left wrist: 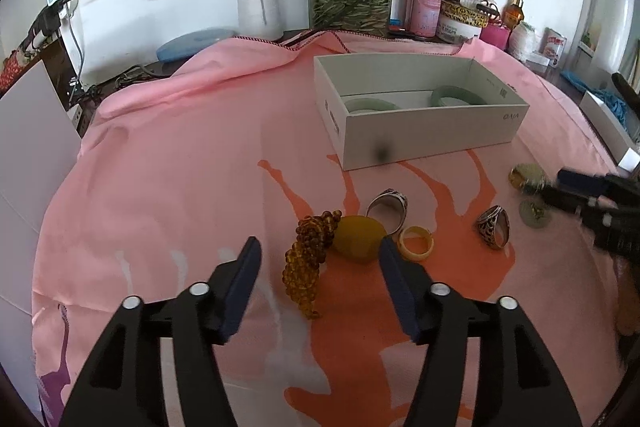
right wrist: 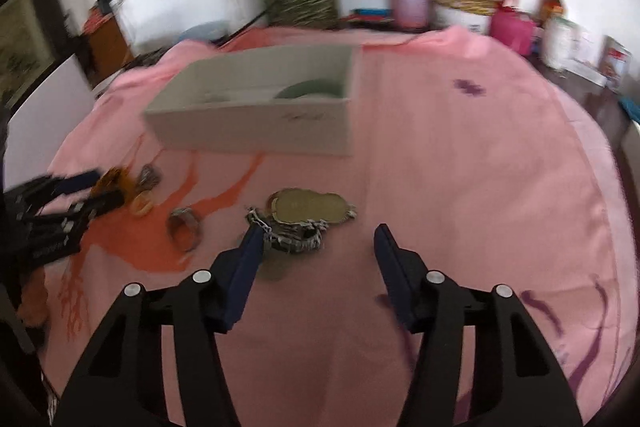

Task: Organize jewelry
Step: 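Grasp the amber bead chain with the left tool while the right tool grasps the silver chain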

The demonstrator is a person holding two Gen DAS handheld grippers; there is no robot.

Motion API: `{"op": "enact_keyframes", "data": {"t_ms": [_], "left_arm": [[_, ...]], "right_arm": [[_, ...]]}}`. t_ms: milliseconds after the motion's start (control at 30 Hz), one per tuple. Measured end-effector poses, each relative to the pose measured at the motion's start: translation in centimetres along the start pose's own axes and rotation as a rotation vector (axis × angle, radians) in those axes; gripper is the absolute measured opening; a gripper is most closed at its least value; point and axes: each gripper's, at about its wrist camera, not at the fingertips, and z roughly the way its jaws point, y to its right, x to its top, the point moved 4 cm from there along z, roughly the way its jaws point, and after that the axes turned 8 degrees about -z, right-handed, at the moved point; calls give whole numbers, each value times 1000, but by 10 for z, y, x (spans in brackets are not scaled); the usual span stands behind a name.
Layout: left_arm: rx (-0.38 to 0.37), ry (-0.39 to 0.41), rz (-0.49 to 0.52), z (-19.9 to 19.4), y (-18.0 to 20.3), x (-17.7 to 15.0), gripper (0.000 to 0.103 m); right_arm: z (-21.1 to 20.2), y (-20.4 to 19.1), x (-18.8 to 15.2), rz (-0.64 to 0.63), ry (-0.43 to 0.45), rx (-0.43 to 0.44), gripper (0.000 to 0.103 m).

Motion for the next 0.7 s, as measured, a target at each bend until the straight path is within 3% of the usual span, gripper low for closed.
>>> {"op": "enact_keyframes", "data": {"t_ms": [67, 133, 267, 400, 467, 533, 633, 700], "left_arm": [[4, -3, 3, 0, 0, -1, 63], [5, -7, 2, 1, 0, -1, 63], [-2, 0, 2, 0, 0, 0, 63], [-4, 5, 13, -1, 3, 0, 63], [-7, 2, 18, 0, 4, -1, 56], [-15, -2, 21, 0, 5, -1, 46], [-21, 3, 18, -1, 5, 0, 37], [-28, 0, 10, -1, 3, 0, 37]], "right_arm": [[-6, 9, 1, 29, 32, -37, 55], [-9, 8, 2, 28, 46, -12, 55], [-3, -9, 2, -52, 12, 16, 54], [6, -1, 2, -5, -24, 31, 55], [8, -3, 2, -11, -28, 31, 54], [8, -6, 3, -23, -25, 40, 27], [4, -6, 2, -20, -1, 65, 20], [1, -7, 2, -19, 12, 70, 20]]}}
